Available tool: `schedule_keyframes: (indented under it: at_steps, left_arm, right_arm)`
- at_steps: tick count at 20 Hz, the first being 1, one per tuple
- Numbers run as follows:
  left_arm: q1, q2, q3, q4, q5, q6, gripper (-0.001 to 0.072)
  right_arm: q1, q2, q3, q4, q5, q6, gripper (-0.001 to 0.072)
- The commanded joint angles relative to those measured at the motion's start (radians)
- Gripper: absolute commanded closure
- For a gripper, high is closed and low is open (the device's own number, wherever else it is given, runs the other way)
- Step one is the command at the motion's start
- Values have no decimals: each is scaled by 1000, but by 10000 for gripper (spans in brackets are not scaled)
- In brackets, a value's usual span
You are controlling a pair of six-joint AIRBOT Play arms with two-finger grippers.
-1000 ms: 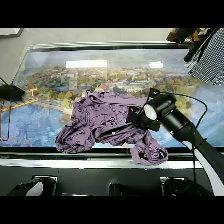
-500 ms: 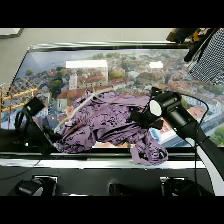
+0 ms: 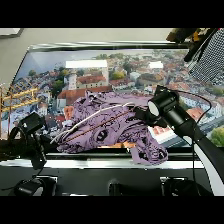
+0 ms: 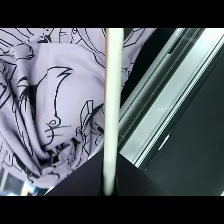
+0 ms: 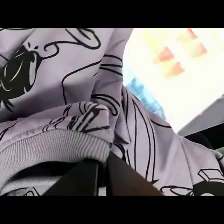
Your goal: Fold the clothes and pants, and hang the long-sleeved shirts on hangers.
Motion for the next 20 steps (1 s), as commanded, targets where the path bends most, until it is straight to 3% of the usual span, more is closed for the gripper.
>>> schedule_keyframes:
  at_steps: [1,7,10,20]
  left_arm:
    - [87,-8,-2,-86,-27,106,676]
    - [114,-104,-29,-209,-82,211,676]
    - [115,-140,-45,-208,-94,220,676]
    - [116,-197,-40,-160,-75,234,676]
  right_arm:
    - [-22,-29,0,10,-2,24,664]
    - [-303,-45,0,397,-84,-247,663]
    - [-359,-47,0,412,-80,-315,663]
    - [-362,-47,0,424,-66,-356,664]
